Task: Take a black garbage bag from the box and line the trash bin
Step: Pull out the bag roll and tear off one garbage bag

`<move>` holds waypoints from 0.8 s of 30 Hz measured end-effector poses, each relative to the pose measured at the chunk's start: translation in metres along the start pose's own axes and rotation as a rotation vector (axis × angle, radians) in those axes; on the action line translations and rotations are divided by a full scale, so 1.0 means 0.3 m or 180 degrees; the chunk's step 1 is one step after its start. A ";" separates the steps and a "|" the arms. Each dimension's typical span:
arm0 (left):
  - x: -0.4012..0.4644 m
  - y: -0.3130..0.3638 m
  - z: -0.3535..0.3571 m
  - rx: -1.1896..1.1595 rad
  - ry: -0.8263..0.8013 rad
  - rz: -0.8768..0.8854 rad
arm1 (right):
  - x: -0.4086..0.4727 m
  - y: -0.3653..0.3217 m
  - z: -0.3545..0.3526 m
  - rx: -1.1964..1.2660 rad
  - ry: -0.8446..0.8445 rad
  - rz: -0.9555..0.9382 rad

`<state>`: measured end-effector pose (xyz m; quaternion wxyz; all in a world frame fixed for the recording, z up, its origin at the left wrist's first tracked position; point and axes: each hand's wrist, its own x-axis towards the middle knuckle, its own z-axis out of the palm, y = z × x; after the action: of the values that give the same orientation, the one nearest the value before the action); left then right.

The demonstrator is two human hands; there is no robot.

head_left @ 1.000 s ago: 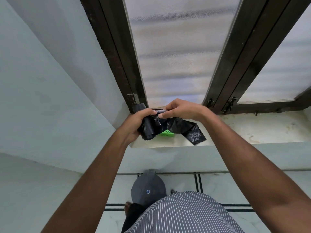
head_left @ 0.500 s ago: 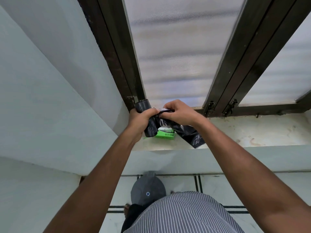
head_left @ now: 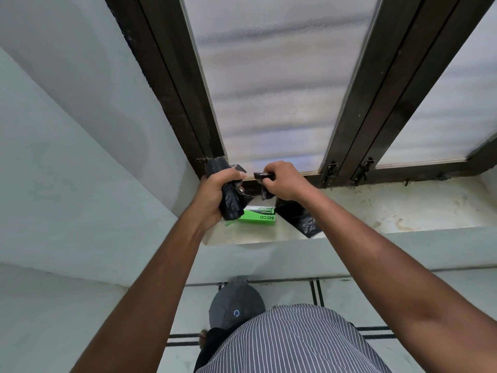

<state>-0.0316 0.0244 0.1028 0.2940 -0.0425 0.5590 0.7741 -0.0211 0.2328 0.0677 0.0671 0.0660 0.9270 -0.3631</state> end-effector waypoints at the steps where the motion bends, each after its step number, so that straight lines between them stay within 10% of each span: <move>1: 0.001 0.008 -0.005 0.0063 0.0084 0.0022 | -0.001 0.011 -0.005 0.0053 0.0060 0.0016; 10: 0.013 -0.032 -0.018 -0.0049 0.0444 -0.0032 | -0.047 0.044 -0.025 -0.1580 0.0901 -0.0083; 18: 0.013 -0.057 0.007 -0.0478 0.0495 -0.0144 | -0.195 -0.003 -0.005 0.0744 0.2016 0.0114; 24: -0.021 -0.065 0.057 -0.1594 0.0474 0.0087 | -0.327 -0.115 0.086 0.2809 -0.0545 0.0745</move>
<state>-0.0121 0.0410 0.0952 0.2218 -0.1631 0.3707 0.8870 0.0714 0.1828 0.0888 0.1493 0.1622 0.6613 -0.7170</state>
